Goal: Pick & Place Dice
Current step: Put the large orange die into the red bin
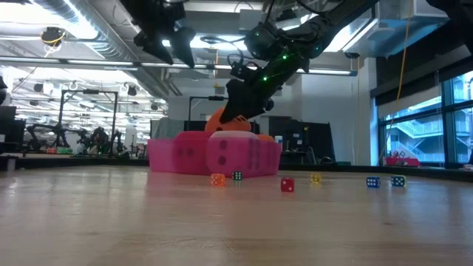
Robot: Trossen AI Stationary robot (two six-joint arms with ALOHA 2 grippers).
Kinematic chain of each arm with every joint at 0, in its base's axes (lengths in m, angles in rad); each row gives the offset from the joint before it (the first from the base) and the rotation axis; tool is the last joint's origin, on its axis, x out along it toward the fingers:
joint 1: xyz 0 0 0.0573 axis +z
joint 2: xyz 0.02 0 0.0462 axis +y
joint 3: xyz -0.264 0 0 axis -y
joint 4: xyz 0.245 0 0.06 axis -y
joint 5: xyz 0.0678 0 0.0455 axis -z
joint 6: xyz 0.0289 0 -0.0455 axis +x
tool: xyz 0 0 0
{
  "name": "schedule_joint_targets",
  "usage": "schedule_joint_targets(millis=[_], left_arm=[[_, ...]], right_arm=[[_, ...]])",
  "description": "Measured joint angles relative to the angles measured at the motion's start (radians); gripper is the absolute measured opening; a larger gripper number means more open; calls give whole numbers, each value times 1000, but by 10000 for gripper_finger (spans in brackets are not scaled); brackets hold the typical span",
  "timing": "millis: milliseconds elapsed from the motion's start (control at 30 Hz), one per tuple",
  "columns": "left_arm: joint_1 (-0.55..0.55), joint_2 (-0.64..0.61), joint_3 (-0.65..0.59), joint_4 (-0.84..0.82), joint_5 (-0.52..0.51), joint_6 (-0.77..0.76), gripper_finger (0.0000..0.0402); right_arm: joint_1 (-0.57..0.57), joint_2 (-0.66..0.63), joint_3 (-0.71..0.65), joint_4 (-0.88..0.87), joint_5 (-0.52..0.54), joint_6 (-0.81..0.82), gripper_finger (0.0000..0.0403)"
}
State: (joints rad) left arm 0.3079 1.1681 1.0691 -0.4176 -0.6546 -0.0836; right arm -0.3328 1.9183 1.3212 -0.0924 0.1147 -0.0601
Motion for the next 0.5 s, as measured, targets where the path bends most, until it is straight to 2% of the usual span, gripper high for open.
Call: schedule_joint_targets(millis=[267,400,500], left_arm=[[57,98,0,10,117,55,400],[56,166,0,79,146,53,400],[61,213,0,135,228,63,400]], right_arm=[[0,2,0,7,-14,0,398],[0,3,-2,25,-15,-1,398],[1,3,-2,26,-16,-1,398]])
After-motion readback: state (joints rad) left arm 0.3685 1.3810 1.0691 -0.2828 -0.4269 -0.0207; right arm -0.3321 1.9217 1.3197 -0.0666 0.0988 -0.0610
